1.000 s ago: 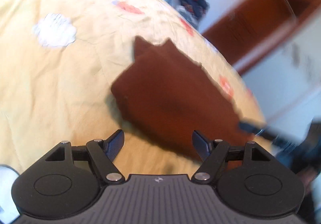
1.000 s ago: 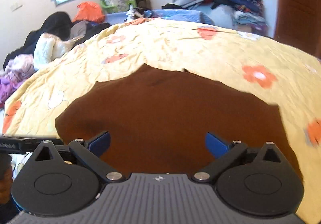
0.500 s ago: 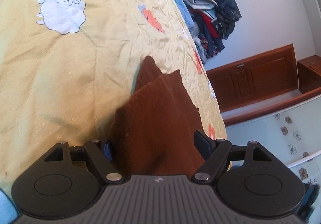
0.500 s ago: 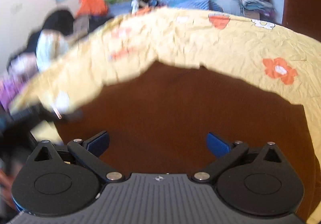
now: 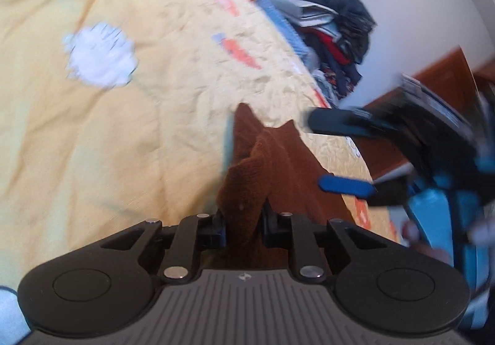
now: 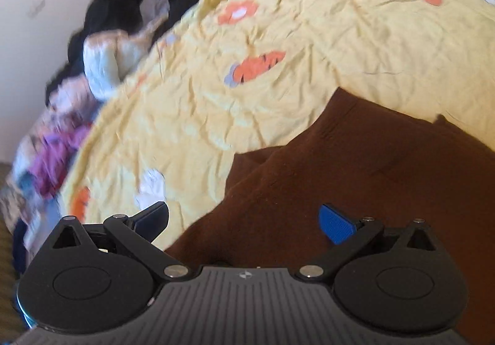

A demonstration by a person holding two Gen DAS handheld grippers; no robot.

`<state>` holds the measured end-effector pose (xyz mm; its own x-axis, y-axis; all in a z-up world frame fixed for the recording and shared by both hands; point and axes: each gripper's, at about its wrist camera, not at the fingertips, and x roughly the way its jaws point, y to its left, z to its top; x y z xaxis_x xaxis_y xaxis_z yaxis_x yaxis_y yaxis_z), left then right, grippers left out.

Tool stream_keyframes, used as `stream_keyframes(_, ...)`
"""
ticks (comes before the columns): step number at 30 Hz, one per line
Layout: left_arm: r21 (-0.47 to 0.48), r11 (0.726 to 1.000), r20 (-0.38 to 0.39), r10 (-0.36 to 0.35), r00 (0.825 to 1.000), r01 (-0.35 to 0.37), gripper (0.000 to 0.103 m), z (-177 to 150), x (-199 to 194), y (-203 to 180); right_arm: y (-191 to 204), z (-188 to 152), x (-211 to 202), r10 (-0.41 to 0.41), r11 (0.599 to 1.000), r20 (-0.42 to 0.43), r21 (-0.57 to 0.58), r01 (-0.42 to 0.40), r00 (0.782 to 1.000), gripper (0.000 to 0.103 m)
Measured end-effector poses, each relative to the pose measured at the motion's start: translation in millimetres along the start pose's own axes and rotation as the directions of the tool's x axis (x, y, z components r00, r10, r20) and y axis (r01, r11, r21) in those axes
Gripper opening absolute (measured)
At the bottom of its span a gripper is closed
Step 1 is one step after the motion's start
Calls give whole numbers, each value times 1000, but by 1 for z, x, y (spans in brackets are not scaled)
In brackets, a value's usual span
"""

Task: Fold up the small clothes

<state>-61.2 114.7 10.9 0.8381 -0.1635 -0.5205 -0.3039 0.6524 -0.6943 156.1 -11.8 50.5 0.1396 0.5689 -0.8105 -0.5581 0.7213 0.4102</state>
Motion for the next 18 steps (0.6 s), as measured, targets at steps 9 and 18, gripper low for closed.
stream_keyframes(9, 327, 943, 86, 40, 995, -66, 14, -23, -5, -40, 46, 16, 46, -228, 949, -183, -261, 176, 956, 92)
stream_keyframes(18, 12, 1000, -20, -14, 1000, 14, 60, -6, 9, -3, 39, 19, 69, -240, 954, -281, -246, 173, 929, 91)
